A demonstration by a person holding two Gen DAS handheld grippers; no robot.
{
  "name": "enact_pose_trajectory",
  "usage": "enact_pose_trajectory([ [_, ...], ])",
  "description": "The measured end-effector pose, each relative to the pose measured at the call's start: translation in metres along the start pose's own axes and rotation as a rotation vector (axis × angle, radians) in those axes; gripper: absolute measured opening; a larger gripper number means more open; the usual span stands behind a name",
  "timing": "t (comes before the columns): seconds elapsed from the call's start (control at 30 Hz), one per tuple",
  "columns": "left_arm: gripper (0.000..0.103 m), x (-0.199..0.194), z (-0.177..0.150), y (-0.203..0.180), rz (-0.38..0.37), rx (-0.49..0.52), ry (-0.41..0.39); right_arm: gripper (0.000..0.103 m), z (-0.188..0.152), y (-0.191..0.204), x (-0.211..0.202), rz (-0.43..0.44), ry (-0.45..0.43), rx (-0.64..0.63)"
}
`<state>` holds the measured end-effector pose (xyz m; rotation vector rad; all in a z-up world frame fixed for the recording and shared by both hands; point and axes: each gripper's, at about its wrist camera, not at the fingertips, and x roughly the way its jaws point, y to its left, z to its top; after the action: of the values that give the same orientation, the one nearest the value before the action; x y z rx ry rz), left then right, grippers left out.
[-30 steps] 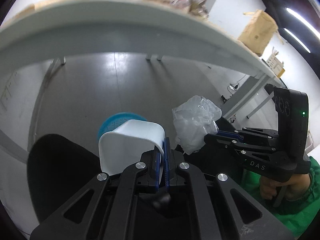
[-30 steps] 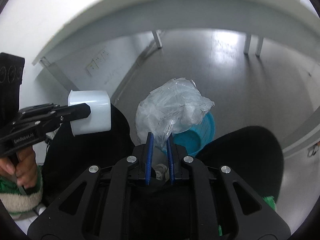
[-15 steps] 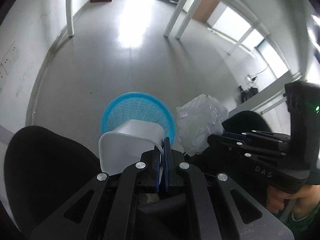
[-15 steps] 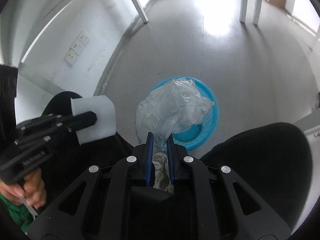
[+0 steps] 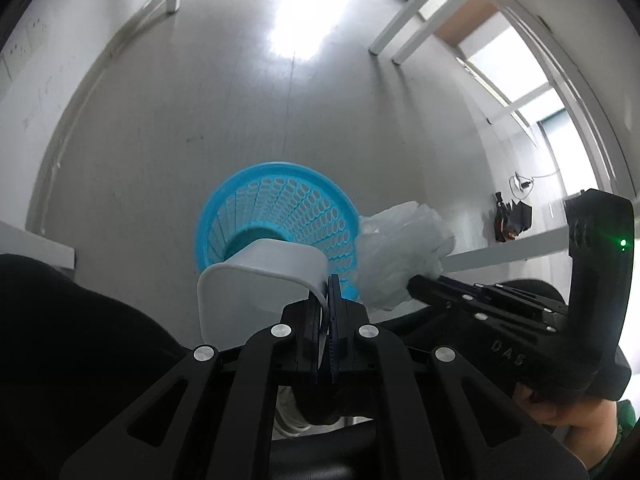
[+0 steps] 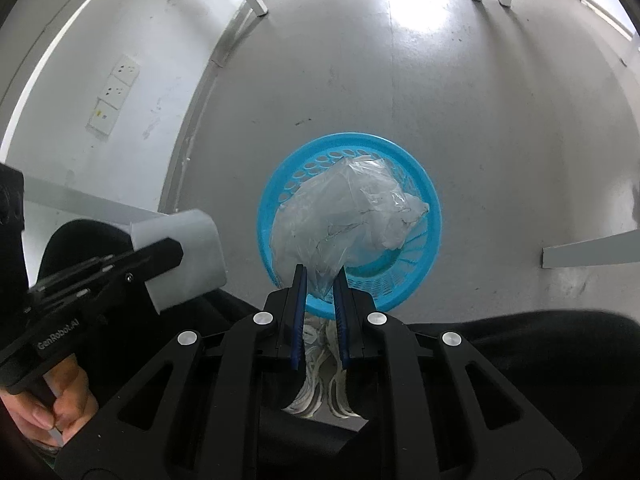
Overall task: Collect trash
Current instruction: 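Lower both held items into the blue wastebasket and open both tools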
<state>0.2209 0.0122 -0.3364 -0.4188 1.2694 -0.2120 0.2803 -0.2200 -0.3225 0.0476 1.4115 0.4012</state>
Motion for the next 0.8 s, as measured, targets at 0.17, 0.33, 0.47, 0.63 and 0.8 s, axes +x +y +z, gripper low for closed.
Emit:
enact_pose_trajectory([
  [0.17,0.003,0.027,0.019,0.010,0.012,-0.063,0.046,0.013,0.025,-0.006,0.027,-0.026,0.056,0.008],
  [0.33,0.003,0.057,0.037,0.019,0.039,-0.105,0.077,0.013,0.044,-0.025,0.061,-0.010,0.128,0.095],
  [0.47,0.003,0.073,0.045,0.029,0.039,-0.140,0.113,0.013,0.049,-0.028,0.082,-0.032,0.168,0.106],
  [0.63,0.003,0.078,0.047,0.035,0.015,-0.161,0.129,0.016,0.051,-0.028,0.092,-0.033,0.192,0.099],
  [0.8,0.048,0.072,0.050,0.038,-0.004,-0.196,0.072,0.039,0.051,-0.037,0.089,-0.042,0.189,0.121],
])
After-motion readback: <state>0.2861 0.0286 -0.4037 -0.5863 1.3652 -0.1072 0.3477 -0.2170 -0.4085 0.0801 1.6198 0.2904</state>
